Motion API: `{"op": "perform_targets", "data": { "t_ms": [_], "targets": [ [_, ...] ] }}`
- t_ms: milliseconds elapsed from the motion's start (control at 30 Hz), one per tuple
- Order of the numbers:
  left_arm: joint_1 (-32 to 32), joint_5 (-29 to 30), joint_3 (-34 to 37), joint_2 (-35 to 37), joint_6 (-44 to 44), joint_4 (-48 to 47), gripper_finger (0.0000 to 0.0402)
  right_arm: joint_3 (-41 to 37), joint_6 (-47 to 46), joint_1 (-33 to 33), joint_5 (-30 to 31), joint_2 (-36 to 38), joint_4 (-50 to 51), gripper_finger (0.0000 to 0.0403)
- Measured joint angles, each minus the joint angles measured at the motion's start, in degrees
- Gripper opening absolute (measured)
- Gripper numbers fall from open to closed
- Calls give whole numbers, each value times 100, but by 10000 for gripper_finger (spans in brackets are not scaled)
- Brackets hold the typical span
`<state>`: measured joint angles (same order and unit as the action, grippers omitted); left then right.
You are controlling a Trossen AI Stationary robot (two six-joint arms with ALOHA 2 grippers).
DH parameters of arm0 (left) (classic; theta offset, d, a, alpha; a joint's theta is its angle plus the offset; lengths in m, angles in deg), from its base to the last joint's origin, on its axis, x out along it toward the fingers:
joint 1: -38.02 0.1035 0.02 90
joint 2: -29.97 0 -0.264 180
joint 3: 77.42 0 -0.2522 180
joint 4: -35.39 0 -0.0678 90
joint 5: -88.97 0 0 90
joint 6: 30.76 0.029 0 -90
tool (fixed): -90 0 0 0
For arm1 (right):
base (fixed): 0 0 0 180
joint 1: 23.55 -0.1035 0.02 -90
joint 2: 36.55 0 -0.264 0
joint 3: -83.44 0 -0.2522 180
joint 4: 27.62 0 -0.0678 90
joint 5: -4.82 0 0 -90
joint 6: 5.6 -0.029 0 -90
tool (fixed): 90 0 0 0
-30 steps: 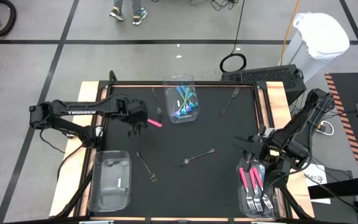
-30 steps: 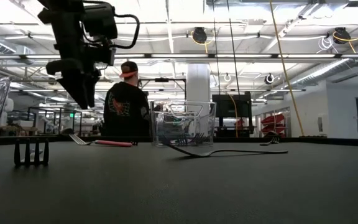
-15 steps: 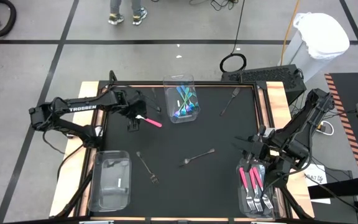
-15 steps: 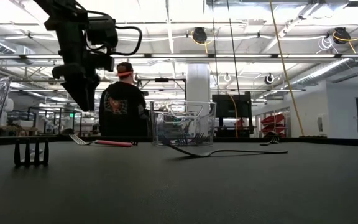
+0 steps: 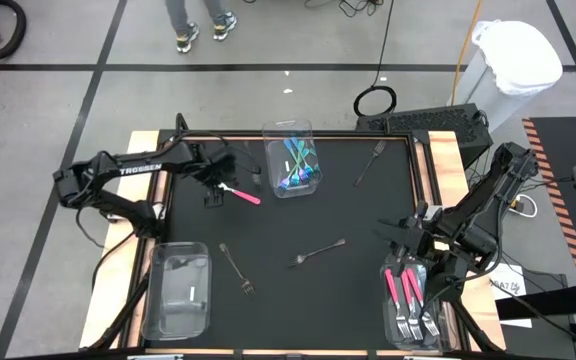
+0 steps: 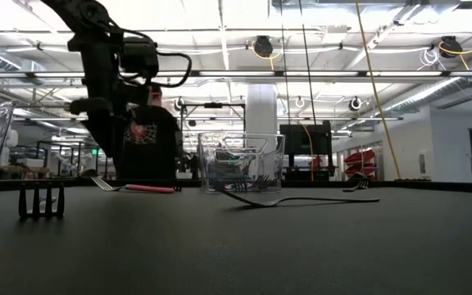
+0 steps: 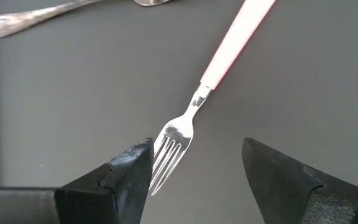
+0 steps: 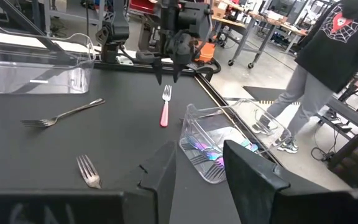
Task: Sort silverware by color (type)
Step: Put the pink fork into the bottom right transparent bin
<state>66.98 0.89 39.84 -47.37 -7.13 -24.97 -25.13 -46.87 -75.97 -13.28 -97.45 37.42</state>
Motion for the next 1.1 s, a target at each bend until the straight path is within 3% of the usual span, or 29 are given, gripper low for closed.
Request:
{"op": "perform_targets", "data": {
  "t_ms": [367, 700, 1100],
  "targets": [
    [-7, -203, 2, -480, 141, 548, 246, 0, -2, 2, 0, 0, -4, 130],
    [-20, -226, 819, -585, 304, 1482, 246, 1, -2, 2, -7, -133, -6, 130],
    [-37, -394, 1076, -664, 119, 2334, 246, 0, -4, 179, -13, -181, -33, 130]
  ]
}}
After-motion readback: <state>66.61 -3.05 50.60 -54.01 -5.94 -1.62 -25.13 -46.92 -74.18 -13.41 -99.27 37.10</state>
